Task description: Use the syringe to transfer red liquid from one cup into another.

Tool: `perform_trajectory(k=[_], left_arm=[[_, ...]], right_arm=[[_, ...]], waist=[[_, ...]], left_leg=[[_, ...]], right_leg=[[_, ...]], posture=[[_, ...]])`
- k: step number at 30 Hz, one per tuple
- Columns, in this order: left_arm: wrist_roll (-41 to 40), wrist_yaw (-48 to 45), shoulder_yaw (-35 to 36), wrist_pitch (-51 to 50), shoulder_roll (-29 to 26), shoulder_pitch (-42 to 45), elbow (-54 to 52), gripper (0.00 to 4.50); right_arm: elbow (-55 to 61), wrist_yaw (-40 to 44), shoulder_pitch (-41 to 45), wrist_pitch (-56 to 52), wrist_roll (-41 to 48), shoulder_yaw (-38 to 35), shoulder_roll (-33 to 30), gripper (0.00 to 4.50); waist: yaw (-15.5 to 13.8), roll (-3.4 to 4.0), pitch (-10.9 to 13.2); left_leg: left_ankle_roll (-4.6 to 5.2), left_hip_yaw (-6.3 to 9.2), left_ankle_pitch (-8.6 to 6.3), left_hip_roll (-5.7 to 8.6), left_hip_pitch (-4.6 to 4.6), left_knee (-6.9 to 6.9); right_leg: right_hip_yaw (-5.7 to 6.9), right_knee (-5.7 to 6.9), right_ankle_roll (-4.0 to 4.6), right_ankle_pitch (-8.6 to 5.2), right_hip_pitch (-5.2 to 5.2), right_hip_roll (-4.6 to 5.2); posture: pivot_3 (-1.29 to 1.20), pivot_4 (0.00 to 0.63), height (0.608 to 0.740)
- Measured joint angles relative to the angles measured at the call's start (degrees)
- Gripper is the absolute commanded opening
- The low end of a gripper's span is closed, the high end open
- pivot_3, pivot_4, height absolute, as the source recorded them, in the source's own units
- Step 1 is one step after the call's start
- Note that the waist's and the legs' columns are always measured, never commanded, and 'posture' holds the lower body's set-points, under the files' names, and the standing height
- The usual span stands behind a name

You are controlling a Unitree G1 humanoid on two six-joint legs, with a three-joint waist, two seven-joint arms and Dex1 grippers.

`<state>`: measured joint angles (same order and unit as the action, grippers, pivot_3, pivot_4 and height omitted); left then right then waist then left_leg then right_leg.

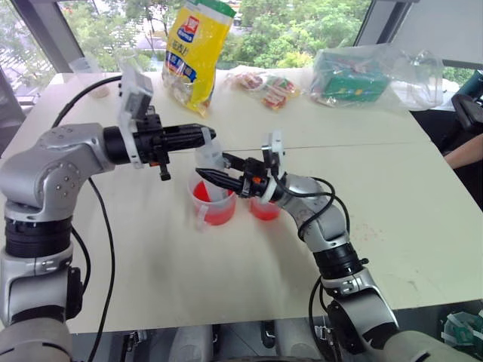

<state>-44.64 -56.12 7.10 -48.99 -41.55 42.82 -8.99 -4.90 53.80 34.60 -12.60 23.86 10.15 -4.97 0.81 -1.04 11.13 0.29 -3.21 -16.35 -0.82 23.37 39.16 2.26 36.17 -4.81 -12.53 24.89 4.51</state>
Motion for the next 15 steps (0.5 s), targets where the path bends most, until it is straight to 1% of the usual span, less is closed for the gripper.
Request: perform_trajectory(k=[15], left_arm=[[-2.2,1.1,0.5,-1.8,0.4,2.7,2.3,0.05]], right_arm=[[0.1,-0.1,0.1,-0.6,0.1,-0.3,-0.4,1.35]], waist=[[0.1,0.0,0.0]], left_leg=[[-0.01,0.0,0.0,0.0,0.0,0.0]], right_leg=[[0.0,0.0,0.0,0.0,0.0,0.0]], posture=[[0.0,0.15,0.74]])
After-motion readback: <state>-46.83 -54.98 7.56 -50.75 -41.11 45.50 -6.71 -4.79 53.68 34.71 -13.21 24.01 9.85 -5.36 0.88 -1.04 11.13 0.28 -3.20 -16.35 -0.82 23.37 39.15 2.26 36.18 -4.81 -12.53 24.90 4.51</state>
